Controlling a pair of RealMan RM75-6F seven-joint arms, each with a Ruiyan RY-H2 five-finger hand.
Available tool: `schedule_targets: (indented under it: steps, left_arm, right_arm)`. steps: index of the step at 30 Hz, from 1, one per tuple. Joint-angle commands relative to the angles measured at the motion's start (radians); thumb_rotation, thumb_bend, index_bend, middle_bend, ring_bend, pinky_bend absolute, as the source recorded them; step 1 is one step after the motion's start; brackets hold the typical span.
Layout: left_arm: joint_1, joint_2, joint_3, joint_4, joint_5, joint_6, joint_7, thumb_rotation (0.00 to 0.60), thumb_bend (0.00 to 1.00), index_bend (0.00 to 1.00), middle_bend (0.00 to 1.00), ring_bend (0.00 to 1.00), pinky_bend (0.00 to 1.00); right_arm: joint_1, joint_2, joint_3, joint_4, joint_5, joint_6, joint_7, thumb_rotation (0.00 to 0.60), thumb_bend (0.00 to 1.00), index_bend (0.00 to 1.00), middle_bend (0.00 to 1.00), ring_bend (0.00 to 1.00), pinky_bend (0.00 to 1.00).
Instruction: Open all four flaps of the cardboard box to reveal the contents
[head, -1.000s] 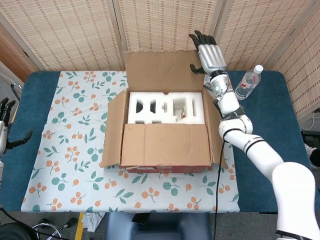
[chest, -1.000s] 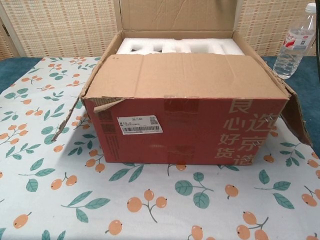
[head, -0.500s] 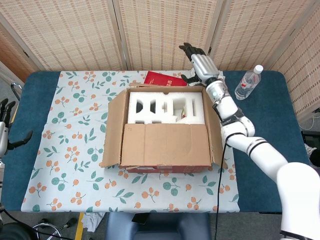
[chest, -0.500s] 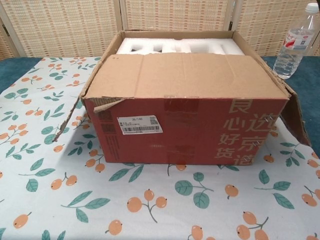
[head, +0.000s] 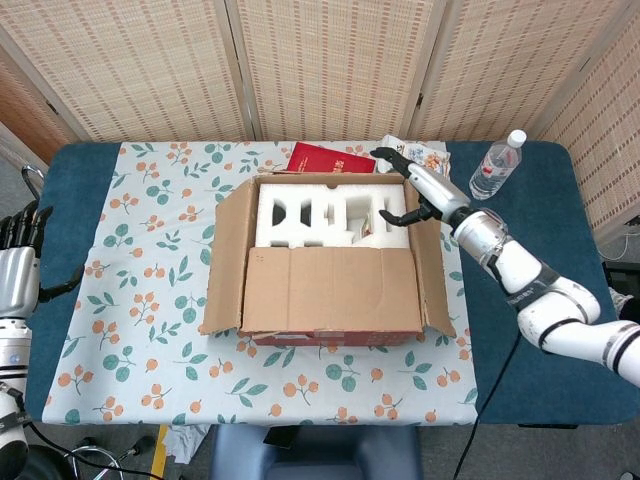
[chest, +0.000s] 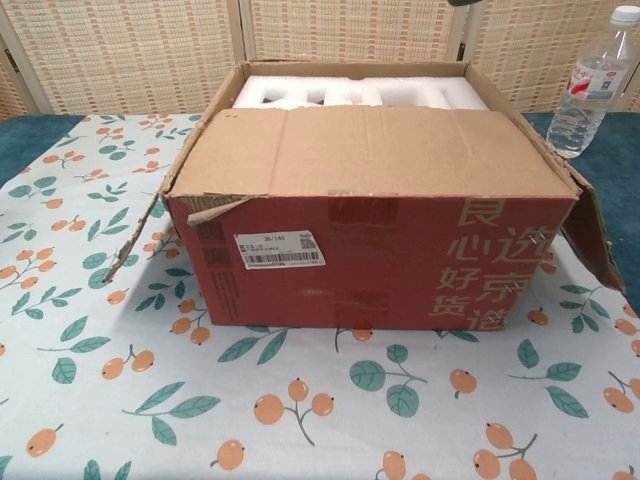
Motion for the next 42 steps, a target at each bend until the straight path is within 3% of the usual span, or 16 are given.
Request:
schedule_targets:
  steps: [1, 8, 13, 25, 32, 42]
  left_arm:
    - [-0.006, -0.012, -0.001, -0.016, -0.013, 0.007, 0.03, 0.497, 0.35, 0.0, 0.0, 0.0, 0.02]
    - [-0.013, -0.037, 0.0, -0.034, -0.029, 0.02, 0.081, 0.498, 0.35, 0.0, 0.0, 0.0, 0.02]
    - [-0.019, -0.052, 0.001, -0.043, -0.045, 0.027, 0.12, 0.498, 0.35, 0.0, 0.0, 0.0, 0.02]
    - [-0.03, -0.073, -0.011, -0.04, -0.094, 0.03, 0.171, 0.495, 0.35, 0.0, 0.0, 0.0, 0.02]
    - [-0.031, -0.075, -0.013, -0.038, -0.105, 0.031, 0.178, 0.499, 0.35, 0.0, 0.0, 0.0, 0.01]
    - [-0.03, -0.072, -0.011, -0.038, -0.098, 0.031, 0.168, 0.495, 0.35, 0.0, 0.0, 0.0, 0.02]
  right_arm:
    - [-0.062, 0.069, -0.055, -0.046, -0.154, 0.039, 0.166, 0.6, 0.42, 0.0, 0.0, 0.0, 0.05]
    - [-0.051, 0.077, -0.191, 0.014, -0.353, 0.144, 0.495, 0.6, 0.42, 0.0, 0.0, 0.0, 0.17]
    - [-0.015, 0.043, -0.304, 0.137, -0.482, 0.284, 0.782, 0.6, 0.42, 0.0, 0.0, 0.0, 0.21]
    - [0.068, -0.134, -0.495, 0.473, -0.596, 0.514, 1.216, 0.6, 0.42, 0.0, 0.0, 0.0, 0.25]
    - [0.095, -0.186, -0.56, 0.566, -0.604, 0.572, 1.285, 0.6, 0.42, 0.0, 0.0, 0.0, 0.26]
    - [0.117, -0.193, -0.612, 0.569, -0.579, 0.6, 1.292, 0.6, 0.42, 0.0, 0.0, 0.0, 0.26]
